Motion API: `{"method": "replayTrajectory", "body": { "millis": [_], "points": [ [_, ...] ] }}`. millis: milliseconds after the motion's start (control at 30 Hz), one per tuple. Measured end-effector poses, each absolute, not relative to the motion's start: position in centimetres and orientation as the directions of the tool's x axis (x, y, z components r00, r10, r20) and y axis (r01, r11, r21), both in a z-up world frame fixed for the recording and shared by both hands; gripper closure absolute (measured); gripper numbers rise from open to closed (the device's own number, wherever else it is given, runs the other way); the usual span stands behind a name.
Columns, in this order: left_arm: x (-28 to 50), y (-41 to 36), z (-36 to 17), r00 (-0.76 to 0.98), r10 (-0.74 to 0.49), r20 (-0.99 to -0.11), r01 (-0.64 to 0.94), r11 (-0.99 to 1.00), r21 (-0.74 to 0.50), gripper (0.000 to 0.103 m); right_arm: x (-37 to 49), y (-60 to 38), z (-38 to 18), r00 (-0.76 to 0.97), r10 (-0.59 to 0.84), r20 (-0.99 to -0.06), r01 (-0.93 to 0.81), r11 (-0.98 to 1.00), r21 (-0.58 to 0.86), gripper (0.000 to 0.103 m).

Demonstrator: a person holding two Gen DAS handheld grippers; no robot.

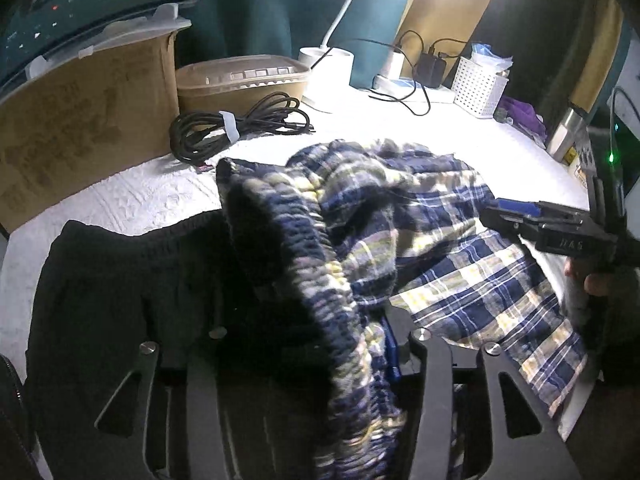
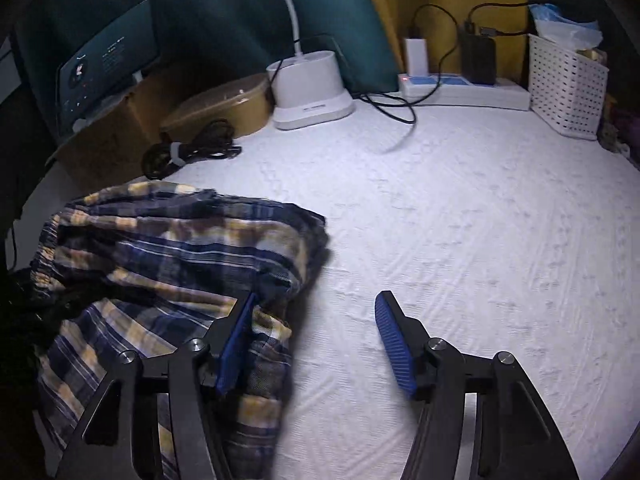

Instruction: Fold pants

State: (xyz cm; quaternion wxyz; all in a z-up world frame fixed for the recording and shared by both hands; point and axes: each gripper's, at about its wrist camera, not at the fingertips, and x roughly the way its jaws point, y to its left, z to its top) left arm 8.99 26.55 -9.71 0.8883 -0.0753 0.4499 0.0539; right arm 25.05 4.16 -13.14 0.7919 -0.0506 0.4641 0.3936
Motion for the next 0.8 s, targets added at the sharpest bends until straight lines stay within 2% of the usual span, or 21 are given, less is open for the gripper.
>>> {"method": "replayTrajectory", "body": {
  "millis": [200,300,500,700,800],
  "points": [
    [8.3,26.7,-8.9,0.582,0.088,-0.808,-0.161,0.987,-0.009,0.054,26.1,2.3,-13.4,0.341,0.469,-0.815,-0.638,0.752,0.165,0.042],
    [8.4,27.3,-8.5,0.570,0.078,-0.818,-0.178,0.984,-0.030,0.054,26.7,1.6,-12.4,0.361,0.492,-0.792,-0.615,0.764,0.195,0.042],
    [9.3,26.8,-6.4,0.619,0.045,-0.784,-0.140,0.989,-0.053,0.054,25.5,4.7,-9.8,0.359,0.588,-0.724,-0.708,0.678,0.200,0.042],
    [10.2,27.8,-6.4,0.620,0.051,-0.783,-0.175,0.982,-0.074,0.054,25.5,7.5,-12.5,0.338,0.536,-0.773,-0.725,0.672,0.149,0.042],
    [10.3,27.9,-7.4,0.591,0.066,-0.804,-0.174,0.984,-0.047,0.054,25.3,8.0,-12.6,0.377,0.511,-0.772,-0.732,0.675,0.090,0.042]
  ]
}}
